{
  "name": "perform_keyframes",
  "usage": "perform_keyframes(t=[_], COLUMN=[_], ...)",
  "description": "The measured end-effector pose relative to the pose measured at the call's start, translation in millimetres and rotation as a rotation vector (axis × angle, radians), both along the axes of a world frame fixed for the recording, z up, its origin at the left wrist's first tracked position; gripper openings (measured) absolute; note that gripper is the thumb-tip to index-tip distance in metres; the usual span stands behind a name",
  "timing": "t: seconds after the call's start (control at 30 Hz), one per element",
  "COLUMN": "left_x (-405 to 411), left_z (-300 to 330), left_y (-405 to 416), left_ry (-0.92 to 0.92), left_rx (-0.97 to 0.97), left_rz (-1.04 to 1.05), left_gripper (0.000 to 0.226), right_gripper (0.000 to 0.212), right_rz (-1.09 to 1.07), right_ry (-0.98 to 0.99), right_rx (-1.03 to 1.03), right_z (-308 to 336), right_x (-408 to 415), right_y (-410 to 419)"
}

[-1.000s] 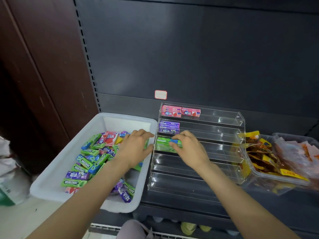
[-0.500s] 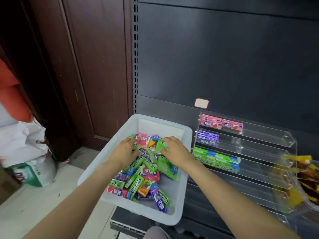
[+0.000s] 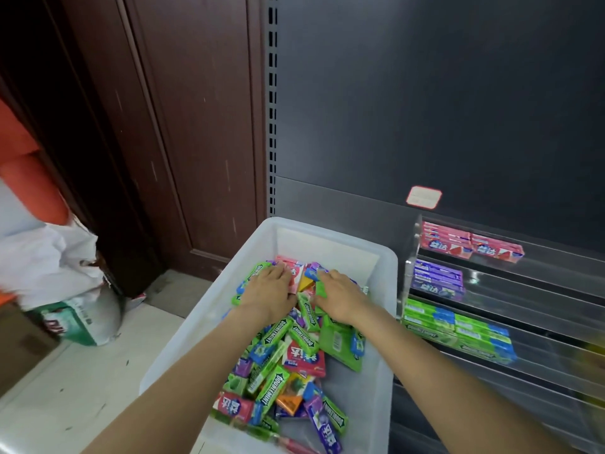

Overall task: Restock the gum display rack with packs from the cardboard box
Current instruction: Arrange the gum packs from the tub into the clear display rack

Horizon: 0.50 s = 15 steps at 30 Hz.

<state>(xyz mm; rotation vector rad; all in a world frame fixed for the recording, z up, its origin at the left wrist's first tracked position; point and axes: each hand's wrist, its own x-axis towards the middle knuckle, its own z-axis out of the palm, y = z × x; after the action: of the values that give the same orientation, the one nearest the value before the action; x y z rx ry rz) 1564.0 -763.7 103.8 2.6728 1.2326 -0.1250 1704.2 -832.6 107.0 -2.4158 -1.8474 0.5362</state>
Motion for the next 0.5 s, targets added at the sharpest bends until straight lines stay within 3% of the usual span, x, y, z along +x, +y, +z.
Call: perform_keyframes(t=[0.13,0.27,0.5], left_x=[-3,-1,13], left_z=[-5,-6,4], left_y=[1,2,0], left_ry=[-0.113,-0.254,-0.242], left_rx=[-0.031,-0.045,0.004], left_rz=[-0.070,-0.018,0.127], left_gripper=[0.056,0.051,0.038], right_gripper=[0.044,0.050,0.059], right_rz=[0.025,0.034,0.039], right_ry=[0.000,0.042,0.069], right_rx=[-0.041,-0.039,-0.031], right_z=[-1,0,3], right_x=[6,6,6], right_y=[-2,-6,-14])
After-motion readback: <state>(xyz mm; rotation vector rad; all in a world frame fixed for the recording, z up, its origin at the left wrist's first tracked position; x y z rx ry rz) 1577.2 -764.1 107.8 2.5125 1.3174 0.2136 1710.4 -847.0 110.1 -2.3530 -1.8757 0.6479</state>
